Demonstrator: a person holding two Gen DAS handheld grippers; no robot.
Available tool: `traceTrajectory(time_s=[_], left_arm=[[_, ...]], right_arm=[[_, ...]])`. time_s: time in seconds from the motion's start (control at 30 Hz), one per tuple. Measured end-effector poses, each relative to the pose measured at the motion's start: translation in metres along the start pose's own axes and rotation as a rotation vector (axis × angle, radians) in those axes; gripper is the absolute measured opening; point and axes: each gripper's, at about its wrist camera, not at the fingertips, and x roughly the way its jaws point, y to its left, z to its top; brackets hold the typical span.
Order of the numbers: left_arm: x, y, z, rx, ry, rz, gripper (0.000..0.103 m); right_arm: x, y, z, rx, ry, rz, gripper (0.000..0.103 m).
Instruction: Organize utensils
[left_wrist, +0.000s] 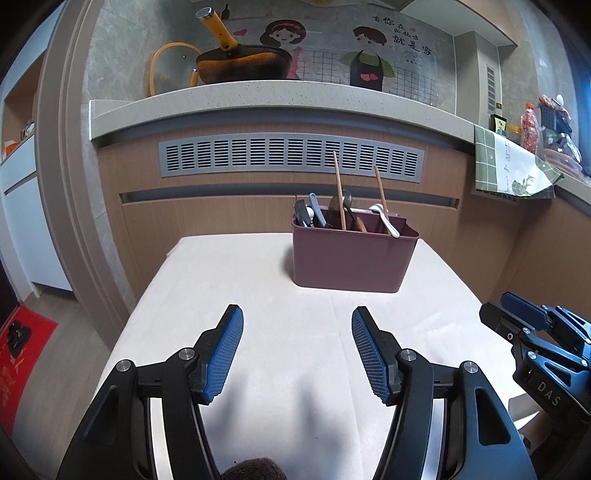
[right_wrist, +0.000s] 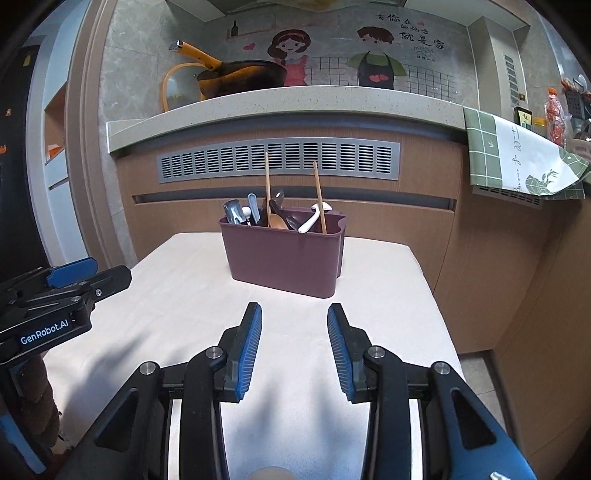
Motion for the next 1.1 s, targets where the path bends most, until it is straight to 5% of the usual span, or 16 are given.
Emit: traceTrajectory(time_s=[1.1], left_arm=[[0.0056, -0.0015, -0.0077, 0.003, 0.021, -0.011, 0.062]], right_arm=[[0.0068, -0.0080, -0.0040, 0.032, 0.028, -0.046, 0.039]])
